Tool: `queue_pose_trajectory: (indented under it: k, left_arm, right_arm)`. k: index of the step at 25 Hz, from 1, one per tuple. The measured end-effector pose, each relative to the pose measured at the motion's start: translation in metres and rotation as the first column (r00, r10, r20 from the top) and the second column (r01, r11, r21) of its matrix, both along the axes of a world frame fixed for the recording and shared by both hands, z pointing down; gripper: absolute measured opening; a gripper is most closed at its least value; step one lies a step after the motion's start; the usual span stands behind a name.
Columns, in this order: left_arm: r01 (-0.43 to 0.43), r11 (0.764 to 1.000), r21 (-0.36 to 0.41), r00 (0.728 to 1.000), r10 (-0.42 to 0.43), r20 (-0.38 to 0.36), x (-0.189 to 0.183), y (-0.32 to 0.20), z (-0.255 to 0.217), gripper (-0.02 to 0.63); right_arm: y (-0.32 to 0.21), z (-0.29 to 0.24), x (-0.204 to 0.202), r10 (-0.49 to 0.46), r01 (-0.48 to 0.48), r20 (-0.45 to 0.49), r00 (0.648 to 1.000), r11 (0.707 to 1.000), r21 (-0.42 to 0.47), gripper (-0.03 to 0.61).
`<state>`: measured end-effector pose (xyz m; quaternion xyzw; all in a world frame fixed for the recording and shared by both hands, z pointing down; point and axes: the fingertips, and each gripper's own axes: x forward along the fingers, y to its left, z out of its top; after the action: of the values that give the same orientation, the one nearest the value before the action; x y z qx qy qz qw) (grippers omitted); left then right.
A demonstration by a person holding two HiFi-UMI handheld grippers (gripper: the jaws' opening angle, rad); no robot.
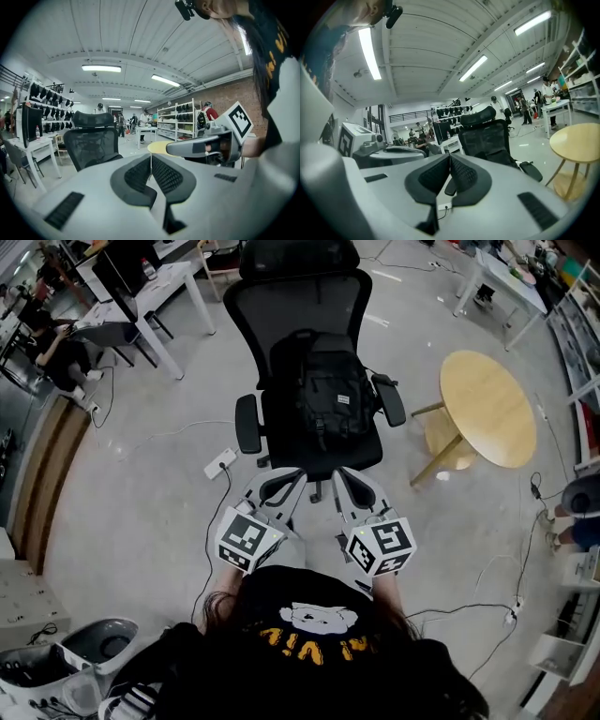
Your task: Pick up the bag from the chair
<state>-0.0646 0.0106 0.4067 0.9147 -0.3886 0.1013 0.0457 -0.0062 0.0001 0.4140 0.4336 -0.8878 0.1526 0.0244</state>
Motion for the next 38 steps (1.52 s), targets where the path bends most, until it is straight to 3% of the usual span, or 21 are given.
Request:
queue_pose_trajectory:
  k: [12, 22, 33, 38]
  left_arm:
    - [-0.07, 0.997, -0.018, 0.996, 0.069, -0.064, -0.06, -0.1, 0.003, 0.011]
    - [-0.122, 0.992, -0.023, 0.991, 0.12, -0.065, -0.095, -0.138, 0.011, 0.011]
    - [-0.172, 0.984, -0.035, 0.981, 0.168, -0.101, -0.079, -0.154, 0.016, 0.011]
    - [-0.136, 0.99, -0.037, 0.987, 0.131, -0.098, -0.07, -0.178, 0.02, 0.011]
  right_arm:
    - [-0.094, 0.004, -0.06, 0.055, -0.058, -0.081, 0.995, 0.998, -0.033, 0.003]
    - [-0.139, 0.009, -0.09, 0.118, -0.123, -0.1, 0.988, 0.992, -0.04, 0.003]
    - [-0.159, 0.017, -0.079, 0.155, -0.162, -0.12, 0.981, 0.986, -0.046, 0.004]
    - [-0.187, 0.022, -0.069, 0.123, -0.129, -0.119, 0.985, 0.991, -0.045, 0.005]
